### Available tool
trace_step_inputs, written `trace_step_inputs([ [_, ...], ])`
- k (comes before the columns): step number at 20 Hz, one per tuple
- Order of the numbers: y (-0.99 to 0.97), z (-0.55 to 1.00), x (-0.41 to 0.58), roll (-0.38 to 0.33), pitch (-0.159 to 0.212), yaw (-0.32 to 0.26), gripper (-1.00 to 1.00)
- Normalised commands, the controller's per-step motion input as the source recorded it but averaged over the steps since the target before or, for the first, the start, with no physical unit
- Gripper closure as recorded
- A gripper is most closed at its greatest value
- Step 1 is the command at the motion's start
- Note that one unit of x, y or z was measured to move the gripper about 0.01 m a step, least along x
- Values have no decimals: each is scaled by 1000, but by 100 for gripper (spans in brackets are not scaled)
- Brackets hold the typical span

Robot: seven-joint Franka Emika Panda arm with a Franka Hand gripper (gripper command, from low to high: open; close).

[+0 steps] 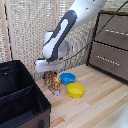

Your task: Position your gripper near the granola bar, please. Lightly grip the granola bar with your gripping tool. Relocate your gripper along with the granola bar toward the leading division of the caddy with caution. Gently release the granola bar into the leading division of the caddy.

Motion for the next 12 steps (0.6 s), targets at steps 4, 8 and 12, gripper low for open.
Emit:
trace_step_inputs([
  [4, 9, -70, 42, -3, 0, 0, 100],
  [8, 76, 0, 3, -1, 0, 0, 100],
  [12, 46, 0, -61, -3, -21, 5, 100],
])
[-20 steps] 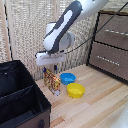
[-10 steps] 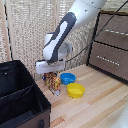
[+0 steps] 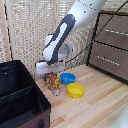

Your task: Position your gripper near the granola bar, please. Lightly grip the granola bar with your gripping tool. Relocate your gripper along with the granola bar toward the leading division of the caddy with caution. Gently release the granola bar into the leading division of the caddy.

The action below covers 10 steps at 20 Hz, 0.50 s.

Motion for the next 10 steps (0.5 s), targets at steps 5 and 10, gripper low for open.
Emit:
trace_step_inputs([
  [5, 5, 100, 0, 0, 3, 0, 100],
  [10, 83, 353, 27, 35, 83, -30, 100],
])
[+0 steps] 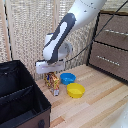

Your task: Position your gripper near the granola bar, please. Lightly grip the granola bar with your gripping tool. Relocate your gripper along with the granola bar toward the leading division of the caddy with caution. Gently release the granola bar into the leading division of the caddy.

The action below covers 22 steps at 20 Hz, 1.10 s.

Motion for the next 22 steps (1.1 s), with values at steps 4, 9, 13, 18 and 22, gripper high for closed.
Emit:
trace_step_inputs([
  [4, 0, 619, 36, 10, 166, -35, 100],
  [9, -4, 782, 72, 36, 126, -147, 100],
  [13, 2, 708, 93, 81, 46, -264, 100],
  [18, 19, 645, 38, 99, 10, -288, 100],
  [22, 0, 605, -4, 89, 51, -260, 100],
])
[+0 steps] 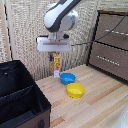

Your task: Position your gripper near the granola bar, please. Lightly grip the granola bar with your gripping tool. Relocate your gripper along with the granola bar toward the leading division of the caddy with caution. Gently release the granola bar into the leading division of the caddy.

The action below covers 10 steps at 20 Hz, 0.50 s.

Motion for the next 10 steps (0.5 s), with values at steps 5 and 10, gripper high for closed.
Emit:
trace_step_inputs([
  [5, 95, 618, -85, 66, 49, -197, 100],
  [10, 197, 559, -302, 75, 6, -158, 100],
])
